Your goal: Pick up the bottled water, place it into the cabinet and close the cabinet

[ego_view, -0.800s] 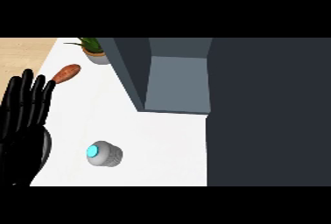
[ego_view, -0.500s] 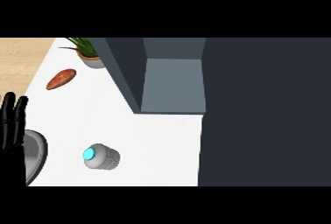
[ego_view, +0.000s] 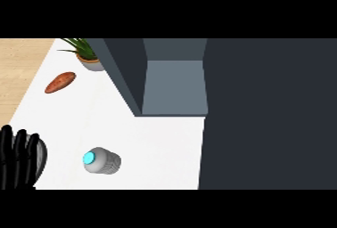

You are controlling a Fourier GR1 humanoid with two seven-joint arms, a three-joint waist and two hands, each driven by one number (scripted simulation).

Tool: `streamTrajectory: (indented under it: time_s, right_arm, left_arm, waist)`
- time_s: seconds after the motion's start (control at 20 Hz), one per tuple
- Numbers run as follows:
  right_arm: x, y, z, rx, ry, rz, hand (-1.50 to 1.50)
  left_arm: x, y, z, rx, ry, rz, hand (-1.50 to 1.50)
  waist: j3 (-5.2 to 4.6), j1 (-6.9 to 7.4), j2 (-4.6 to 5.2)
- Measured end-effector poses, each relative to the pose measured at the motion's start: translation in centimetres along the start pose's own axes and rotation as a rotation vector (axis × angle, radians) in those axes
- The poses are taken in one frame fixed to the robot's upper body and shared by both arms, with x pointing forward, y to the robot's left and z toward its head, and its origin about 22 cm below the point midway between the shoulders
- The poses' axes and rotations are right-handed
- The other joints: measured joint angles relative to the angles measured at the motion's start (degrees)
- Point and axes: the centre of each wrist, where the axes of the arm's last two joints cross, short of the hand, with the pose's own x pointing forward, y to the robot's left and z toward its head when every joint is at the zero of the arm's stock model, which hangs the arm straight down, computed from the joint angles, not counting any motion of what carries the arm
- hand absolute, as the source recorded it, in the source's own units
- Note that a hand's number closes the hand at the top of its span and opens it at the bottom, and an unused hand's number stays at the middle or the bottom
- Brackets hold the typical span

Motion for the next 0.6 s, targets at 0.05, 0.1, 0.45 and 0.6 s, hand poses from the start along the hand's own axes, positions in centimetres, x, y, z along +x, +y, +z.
streamTrajectory:
  time_s: [0.05, 0.1, 0.45, 0.6]
  right_arm:
    - [0.5, 0.2, 0.6, 0.001, 0.006, -0.008, -1.50]
    - [0.5, 0.4, 1.0, 0.004, 0.012, -0.013, -1.50]
    - [0.2, 0.3, 3.2, 0.009, 0.059, 0.004, -1.50]
    - [0.3, 0.9, 3.7, 0.004, 0.060, -0.010, -1.50]
  left_arm:
    - [0.3, -0.4, 0.4, 0.006, 0.009, -0.005, -1.50]
    - [0.5, -0.8, 0.8, 0.015, 0.018, -0.007, -1.50]
    - [0.0, -2.8, 3.2, 0.046, 0.086, -0.019, -1.50]
    - [-0.2, -3.1, 3.9, 0.066, 0.097, -0.043, -1.50]
  waist:
    - [0.00, -0.12, 0.00]
    - [-0.01, -0.16, -0.01]
    - [0.00, -0.28, 0.01]
    - [-0.02, -0.28, 0.02]
